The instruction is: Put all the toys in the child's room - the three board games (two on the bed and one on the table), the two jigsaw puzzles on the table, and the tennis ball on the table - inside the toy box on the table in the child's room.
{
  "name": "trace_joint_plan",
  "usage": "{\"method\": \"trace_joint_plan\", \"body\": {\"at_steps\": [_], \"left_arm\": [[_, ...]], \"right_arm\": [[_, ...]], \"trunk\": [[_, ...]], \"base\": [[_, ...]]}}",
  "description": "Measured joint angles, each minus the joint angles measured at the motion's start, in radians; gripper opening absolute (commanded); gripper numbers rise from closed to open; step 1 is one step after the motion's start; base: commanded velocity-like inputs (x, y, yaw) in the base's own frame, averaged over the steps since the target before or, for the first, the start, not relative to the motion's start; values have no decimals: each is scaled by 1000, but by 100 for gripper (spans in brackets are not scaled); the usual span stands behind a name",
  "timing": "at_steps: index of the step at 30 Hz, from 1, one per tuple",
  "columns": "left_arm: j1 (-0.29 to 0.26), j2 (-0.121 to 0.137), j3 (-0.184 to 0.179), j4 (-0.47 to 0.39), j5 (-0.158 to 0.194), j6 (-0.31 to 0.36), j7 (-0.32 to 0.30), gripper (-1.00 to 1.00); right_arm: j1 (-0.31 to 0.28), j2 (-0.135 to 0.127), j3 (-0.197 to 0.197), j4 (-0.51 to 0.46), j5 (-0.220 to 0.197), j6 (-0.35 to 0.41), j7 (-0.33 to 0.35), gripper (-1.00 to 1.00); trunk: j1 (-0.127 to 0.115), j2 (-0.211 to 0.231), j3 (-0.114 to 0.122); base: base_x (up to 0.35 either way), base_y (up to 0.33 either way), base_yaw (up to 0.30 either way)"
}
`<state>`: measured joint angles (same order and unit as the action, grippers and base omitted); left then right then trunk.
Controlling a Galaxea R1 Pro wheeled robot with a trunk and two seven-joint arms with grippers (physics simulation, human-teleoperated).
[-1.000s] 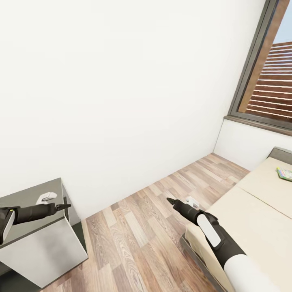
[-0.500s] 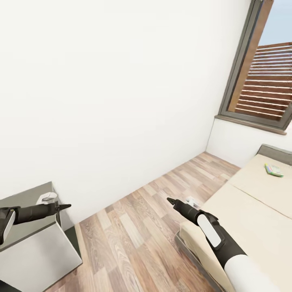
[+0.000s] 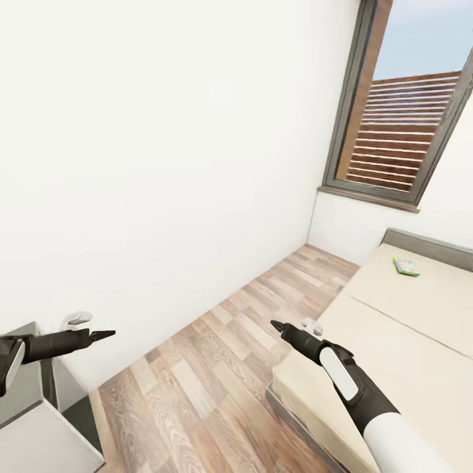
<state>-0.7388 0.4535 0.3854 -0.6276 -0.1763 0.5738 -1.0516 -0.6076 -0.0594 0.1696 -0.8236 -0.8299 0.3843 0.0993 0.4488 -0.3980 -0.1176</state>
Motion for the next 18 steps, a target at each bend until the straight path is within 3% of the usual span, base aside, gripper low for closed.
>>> {"method": "trace_joint_plan", "body": {"at_steps": [5,18], "left_arm": [[0,0,0,1,0,-20,-1,100],[0,0,1,2,-1,-24,-1,100]], "right_arm": [[1,-1,0,0,0,0,0,100],[1,-1,0,2,0,0,0,100]], "trunk": [[0,0,3],[1,0,11]], "base": [[187,0,-264],[14,0,-264]]}}
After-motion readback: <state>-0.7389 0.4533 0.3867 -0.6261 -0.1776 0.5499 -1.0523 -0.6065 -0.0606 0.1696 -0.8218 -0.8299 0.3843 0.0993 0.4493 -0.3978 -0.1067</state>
